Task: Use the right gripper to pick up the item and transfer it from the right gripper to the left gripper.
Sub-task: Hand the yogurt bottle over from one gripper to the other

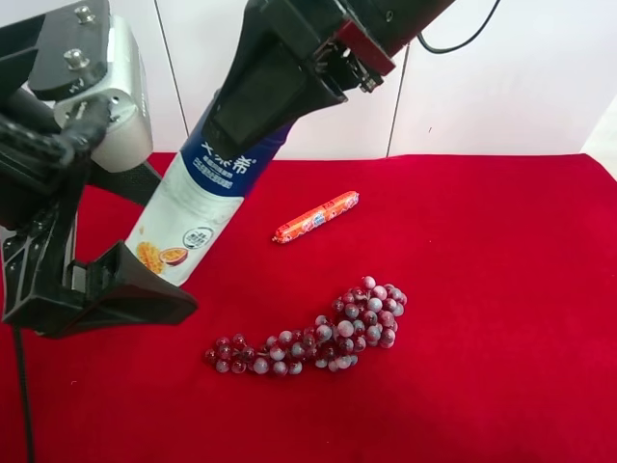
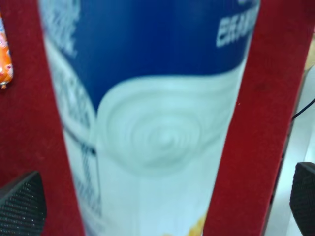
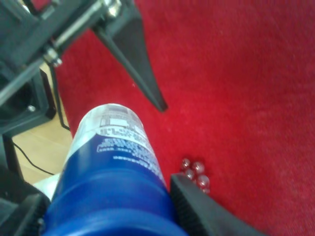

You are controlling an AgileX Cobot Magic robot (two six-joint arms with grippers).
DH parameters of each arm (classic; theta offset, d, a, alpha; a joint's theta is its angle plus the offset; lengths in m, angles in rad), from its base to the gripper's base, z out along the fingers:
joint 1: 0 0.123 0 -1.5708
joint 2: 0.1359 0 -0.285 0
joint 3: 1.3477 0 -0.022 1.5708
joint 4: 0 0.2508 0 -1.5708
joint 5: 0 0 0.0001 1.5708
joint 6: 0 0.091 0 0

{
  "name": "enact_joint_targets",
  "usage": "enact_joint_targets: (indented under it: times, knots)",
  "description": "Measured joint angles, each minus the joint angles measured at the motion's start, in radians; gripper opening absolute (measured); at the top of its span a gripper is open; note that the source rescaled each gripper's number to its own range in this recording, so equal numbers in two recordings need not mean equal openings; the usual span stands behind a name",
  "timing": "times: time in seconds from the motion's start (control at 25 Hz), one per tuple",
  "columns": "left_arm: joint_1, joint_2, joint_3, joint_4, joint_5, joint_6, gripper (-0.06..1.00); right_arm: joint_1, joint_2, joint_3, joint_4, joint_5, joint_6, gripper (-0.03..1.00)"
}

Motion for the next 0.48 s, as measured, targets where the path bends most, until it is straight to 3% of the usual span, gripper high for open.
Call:
enact_joint_targets:
  times: [0.48]
  knots:
    - [0.0,0.0,0.0,-0.101,-0.001,0.006,1.0,0.0,0.0,0.0,0.023,0.0,-0.011,0.01]
